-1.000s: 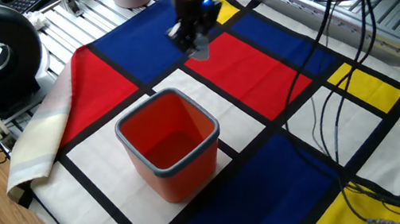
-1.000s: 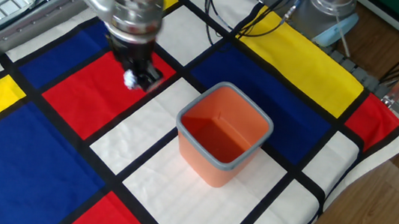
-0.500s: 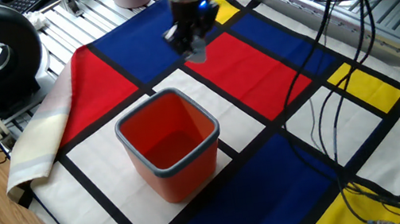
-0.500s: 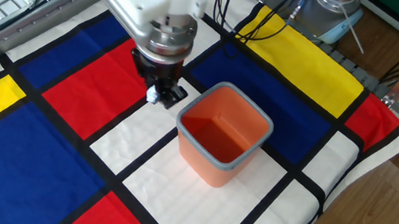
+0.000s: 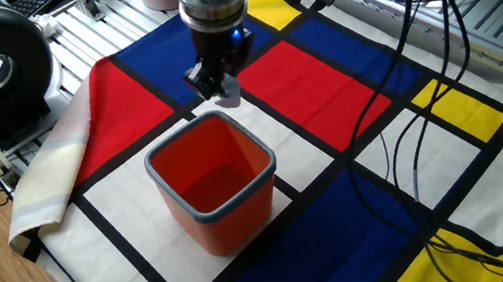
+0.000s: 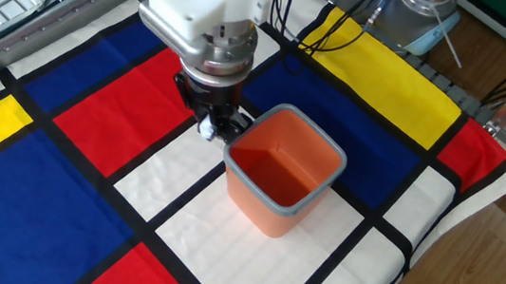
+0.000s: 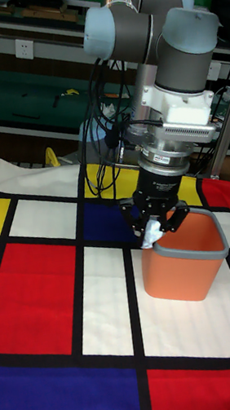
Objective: Put the garbage in the trash can
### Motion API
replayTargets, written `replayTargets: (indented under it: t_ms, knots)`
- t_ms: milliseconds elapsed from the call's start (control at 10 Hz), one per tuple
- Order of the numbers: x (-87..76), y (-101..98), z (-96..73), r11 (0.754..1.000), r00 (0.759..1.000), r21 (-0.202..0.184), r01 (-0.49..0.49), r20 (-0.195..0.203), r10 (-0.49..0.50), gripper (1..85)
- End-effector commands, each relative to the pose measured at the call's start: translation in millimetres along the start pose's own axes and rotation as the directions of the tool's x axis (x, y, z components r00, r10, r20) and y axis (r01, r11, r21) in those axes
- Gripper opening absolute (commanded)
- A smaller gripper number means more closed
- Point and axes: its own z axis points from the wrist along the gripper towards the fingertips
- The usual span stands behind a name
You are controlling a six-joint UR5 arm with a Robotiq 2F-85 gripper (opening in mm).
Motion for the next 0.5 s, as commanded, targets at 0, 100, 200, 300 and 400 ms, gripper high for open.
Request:
replayTargets:
  t_ms: [0,100,200,300,400]
  knots:
    - [-5.6,9.4,-1.2,0.998,0.998,-0.036,0.054,0.023,-0.053,1.0]
    - [-7.0,12.9,-1.4,0.997,0.998,-0.049,0.054,0.029,-0.053,1.0]
    - [-6.6,12.6,-1.4,0.998,0.999,-0.048,0.045,0.027,-0.044,1.0]
    - [-4.7,7.1,-1.2,0.999,1.000,-0.027,0.021,0.019,-0.020,1.0]
    - [-3.4,4.0,-1.1,1.000,1.000,-0.016,0.000,0.013,0.000,1.0]
